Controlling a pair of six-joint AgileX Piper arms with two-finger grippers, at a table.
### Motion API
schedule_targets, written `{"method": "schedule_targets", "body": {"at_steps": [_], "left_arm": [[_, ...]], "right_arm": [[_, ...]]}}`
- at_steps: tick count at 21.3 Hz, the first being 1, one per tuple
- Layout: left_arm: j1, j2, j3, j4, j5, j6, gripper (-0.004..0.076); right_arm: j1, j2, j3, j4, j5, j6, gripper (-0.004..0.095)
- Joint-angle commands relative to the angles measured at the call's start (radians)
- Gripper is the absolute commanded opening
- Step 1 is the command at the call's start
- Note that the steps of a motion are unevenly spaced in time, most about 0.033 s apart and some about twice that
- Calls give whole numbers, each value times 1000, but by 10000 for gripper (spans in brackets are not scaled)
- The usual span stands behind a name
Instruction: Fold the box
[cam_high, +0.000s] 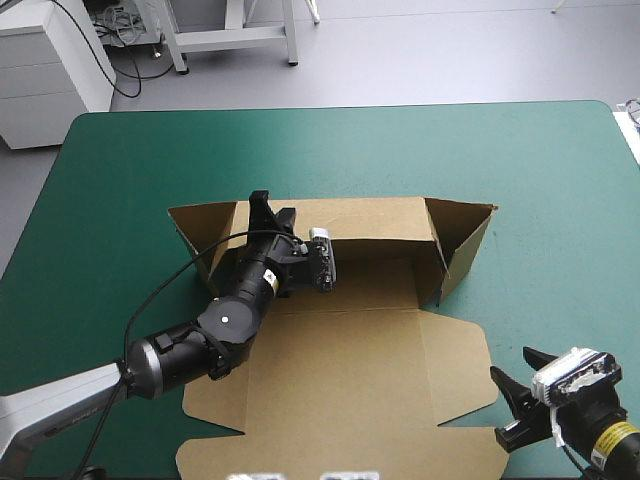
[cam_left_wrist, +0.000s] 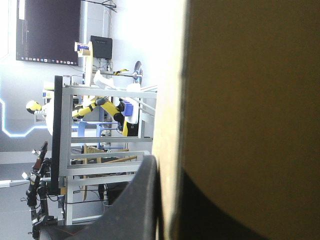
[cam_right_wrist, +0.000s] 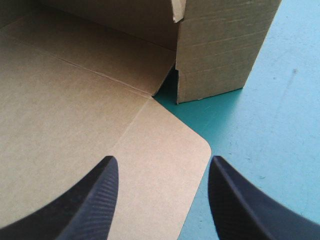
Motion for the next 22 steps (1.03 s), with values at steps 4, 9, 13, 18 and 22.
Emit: {"method": "schedule_targets", "body": {"at_steps": [4, 9, 13, 18, 22], "left_arm": [[-8, -33, -25, 36, -5, -23, -8], [-8, -33, -25, 36, -5, -23, -9], [-8, -33, -25, 36, -5, -23, -8], [-8, -33, -25, 36, -8, -21, -9], [-8, -33, -25, 36, -8, -17, -9]], "right_arm": [[-1, 34, -160, -82, 28, 72, 507], [-1, 186, -324, -124, 60, 89, 507], [-1, 339, -429, -132, 60, 91, 507], [-1, 491, -577, -134, 59, 115, 501], [-1, 544, -640, -134, 59, 115, 497]]}}
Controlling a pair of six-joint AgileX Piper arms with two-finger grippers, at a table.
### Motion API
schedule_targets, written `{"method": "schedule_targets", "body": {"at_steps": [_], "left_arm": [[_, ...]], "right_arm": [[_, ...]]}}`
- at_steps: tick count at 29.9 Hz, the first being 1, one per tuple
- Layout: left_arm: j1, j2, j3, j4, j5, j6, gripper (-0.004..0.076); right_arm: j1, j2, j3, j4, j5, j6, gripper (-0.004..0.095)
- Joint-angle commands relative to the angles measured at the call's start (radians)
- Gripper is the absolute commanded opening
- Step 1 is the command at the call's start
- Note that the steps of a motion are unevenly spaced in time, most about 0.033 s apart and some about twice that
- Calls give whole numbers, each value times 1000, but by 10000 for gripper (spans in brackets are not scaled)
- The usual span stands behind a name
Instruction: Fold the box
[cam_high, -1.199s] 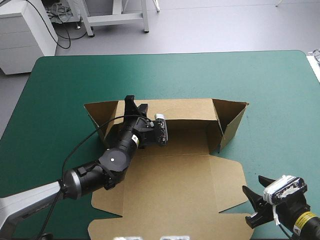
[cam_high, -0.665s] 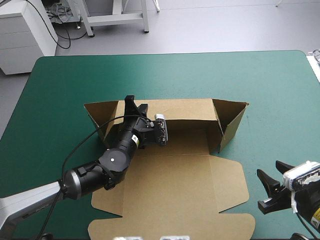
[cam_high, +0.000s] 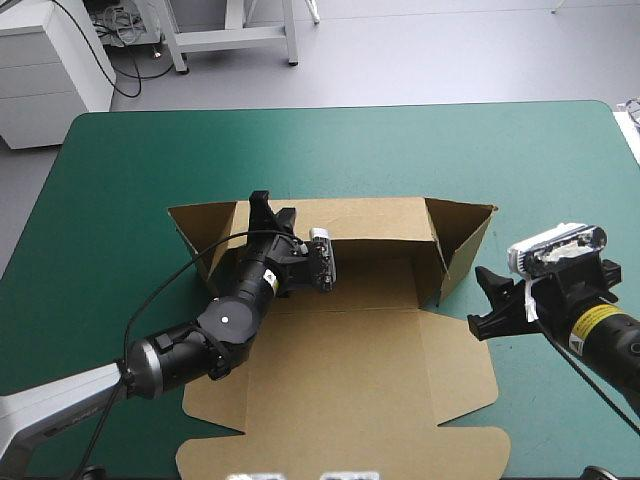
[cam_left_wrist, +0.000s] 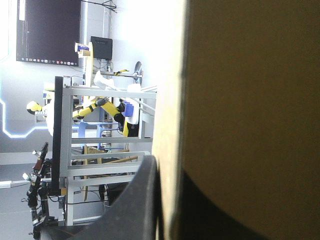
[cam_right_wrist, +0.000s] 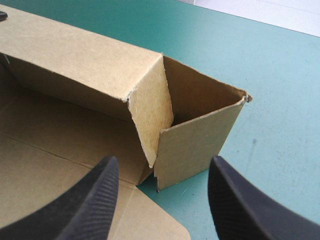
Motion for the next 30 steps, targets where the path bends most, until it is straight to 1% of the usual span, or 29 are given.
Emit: {"method": "schedule_targets", "body": {"at_steps": [1, 8, 15, 23, 26, 30], "left_arm": [[-8, -33, -27, 36, -7, -17, -9], [-8, -33, -27, 136, -7, -17, -9], [-8, -33, -27, 116, -14, -19, -8], [-8, -33, -27, 112, -14, -19, -8], [-8, -33, -27, 112, -14, -19, -9], [-8, -33, -27, 112, -14, -19, -9]], "right_arm": [[-1, 40, -82, -33, -57, 1, 497], [-1, 97, -159, -41, -13, 35, 496], [-1, 174, -244, -85, 101, 72, 496], [-3, 281, -372, -91, 175, 81, 496], [-33, 336, -430, -109, 215, 88, 496], [-136, 410, -500, -108, 257, 99, 496]]}}
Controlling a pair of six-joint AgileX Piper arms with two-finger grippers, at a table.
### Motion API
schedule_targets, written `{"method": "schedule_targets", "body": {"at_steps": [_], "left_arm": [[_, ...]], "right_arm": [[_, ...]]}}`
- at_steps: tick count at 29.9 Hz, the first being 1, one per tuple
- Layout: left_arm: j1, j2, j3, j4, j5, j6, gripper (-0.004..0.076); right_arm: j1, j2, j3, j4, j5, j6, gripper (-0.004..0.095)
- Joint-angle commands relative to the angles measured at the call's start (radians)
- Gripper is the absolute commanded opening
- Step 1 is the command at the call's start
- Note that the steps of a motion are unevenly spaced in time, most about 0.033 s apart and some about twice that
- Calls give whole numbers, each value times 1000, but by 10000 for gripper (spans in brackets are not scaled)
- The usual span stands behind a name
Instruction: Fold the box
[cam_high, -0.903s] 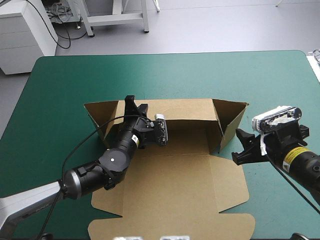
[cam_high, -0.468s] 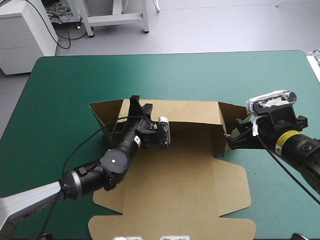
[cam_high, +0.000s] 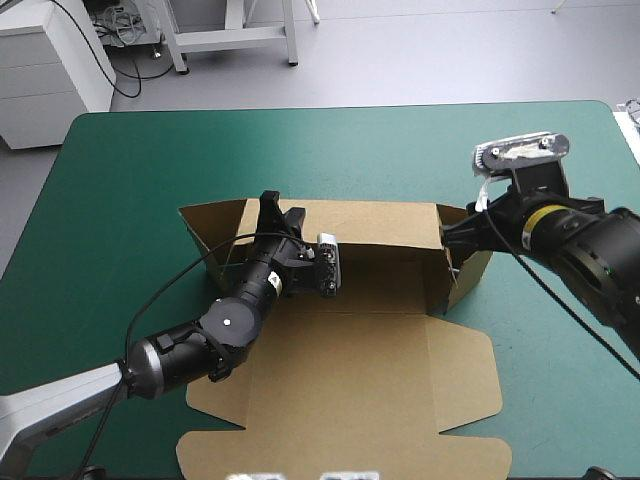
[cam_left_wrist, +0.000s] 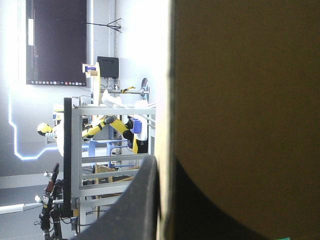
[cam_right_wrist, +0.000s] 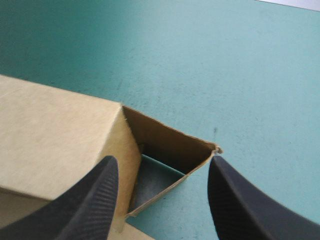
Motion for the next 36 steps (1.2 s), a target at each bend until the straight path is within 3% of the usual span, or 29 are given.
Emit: {"method": "schedule_targets", "body": {"at_steps": [1, 12, 25, 36], "left_arm": [[-7, -34, -28, 38, 24, -18, -9], [-7, -34, -28, 30, 22, -18, -9], [-7, -34, -28, 0, 5, -18, -8], [-7, -34, -28, 4, 0, -18, -9]], "right_arm": [[-91, 48, -88, -41, -2, 5, 496], [-276, 227, -251, 98, 1, -188, 497], [-383, 445, -435, 215, 1, -358, 497], [-419, 573, -447, 290, 13, -496, 497]]}}
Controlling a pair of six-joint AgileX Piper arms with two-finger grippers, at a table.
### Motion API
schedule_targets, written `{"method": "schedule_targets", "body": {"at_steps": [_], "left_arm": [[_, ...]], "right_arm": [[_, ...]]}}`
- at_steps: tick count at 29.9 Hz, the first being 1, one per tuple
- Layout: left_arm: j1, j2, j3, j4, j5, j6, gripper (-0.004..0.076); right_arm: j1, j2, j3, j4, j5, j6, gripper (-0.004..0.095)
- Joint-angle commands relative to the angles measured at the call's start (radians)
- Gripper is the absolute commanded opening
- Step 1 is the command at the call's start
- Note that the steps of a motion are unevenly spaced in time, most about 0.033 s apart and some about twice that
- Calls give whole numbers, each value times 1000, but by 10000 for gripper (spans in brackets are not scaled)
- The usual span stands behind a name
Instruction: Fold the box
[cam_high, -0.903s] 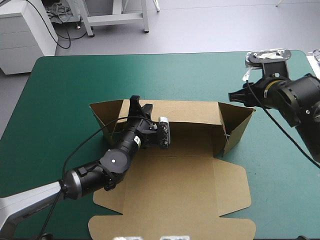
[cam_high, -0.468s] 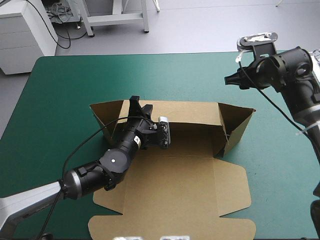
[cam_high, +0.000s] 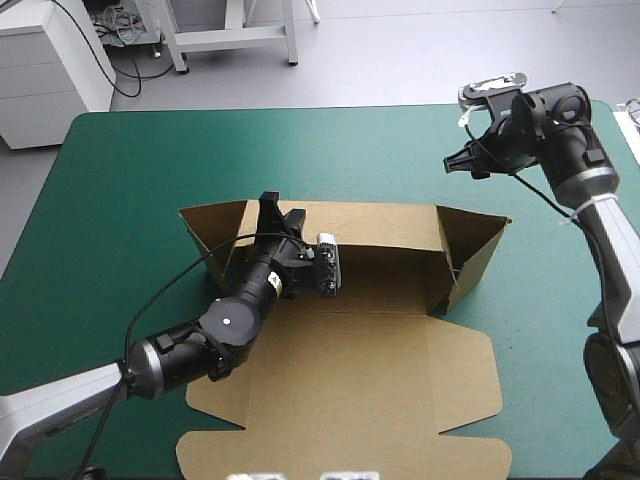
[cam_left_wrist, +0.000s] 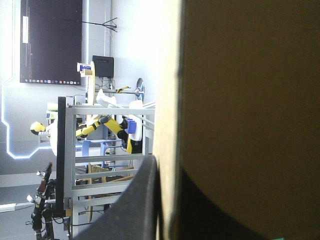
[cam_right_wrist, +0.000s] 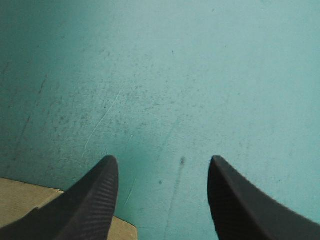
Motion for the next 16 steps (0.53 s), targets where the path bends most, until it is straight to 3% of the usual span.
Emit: {"method": "schedule_targets", "body": {"at_steps": [1, 10, 16], "left_arm": [[-7, -34, -28, 30, 9, -18, -9], [-7, 29, -28, 64, 13, 8, -8], [-7, 67, -28, 82, 18, 7, -9]], "right_arm": [[-9, -12, -34, 3, -28, -31, 497], [-9, 26, -30, 16, 98, -64, 497], [-9, 22, -9, 70, 102, -68, 497]]}}
